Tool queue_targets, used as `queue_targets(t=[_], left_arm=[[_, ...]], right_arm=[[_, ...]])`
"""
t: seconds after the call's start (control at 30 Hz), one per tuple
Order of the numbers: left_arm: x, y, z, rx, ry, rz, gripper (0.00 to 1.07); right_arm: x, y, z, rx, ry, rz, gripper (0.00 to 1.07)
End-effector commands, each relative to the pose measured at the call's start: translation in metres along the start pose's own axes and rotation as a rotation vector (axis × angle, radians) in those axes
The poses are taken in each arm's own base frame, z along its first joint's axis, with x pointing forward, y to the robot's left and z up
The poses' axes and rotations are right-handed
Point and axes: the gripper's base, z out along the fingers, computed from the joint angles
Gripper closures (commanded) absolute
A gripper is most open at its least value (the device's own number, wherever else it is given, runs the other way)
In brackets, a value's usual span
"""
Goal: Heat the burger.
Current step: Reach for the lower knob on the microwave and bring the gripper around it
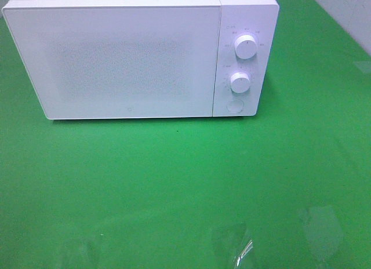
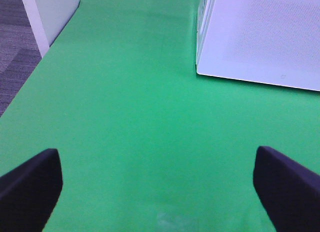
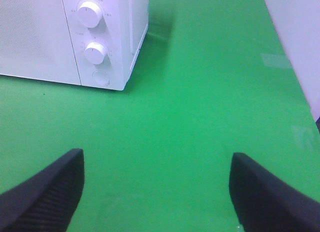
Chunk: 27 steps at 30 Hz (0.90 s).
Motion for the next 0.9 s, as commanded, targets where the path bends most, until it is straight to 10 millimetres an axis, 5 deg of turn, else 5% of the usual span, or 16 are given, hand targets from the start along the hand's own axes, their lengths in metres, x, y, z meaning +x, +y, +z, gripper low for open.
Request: queue_targets(t=[0.03,0.37,0.9], left_arm=[[0.002,0.000,-0.002,0.004,-0.017,-0.004,0.11],[0.002,0.000,-0.002,0.004,-0.017,-0.004,0.11],[0.002,0.000,-0.002,0.003,-0.017,-0.003,0.11]], right_arm=[[-0.011,0.001,0.010,0.000,-0.033,-0.019,0.32],[-0.026,0.002,0.029,-0.007,-0.078,-0.009,0.31],[-0.029,0.007,0.100,-0.028,-0.053,0.002,0.31]])
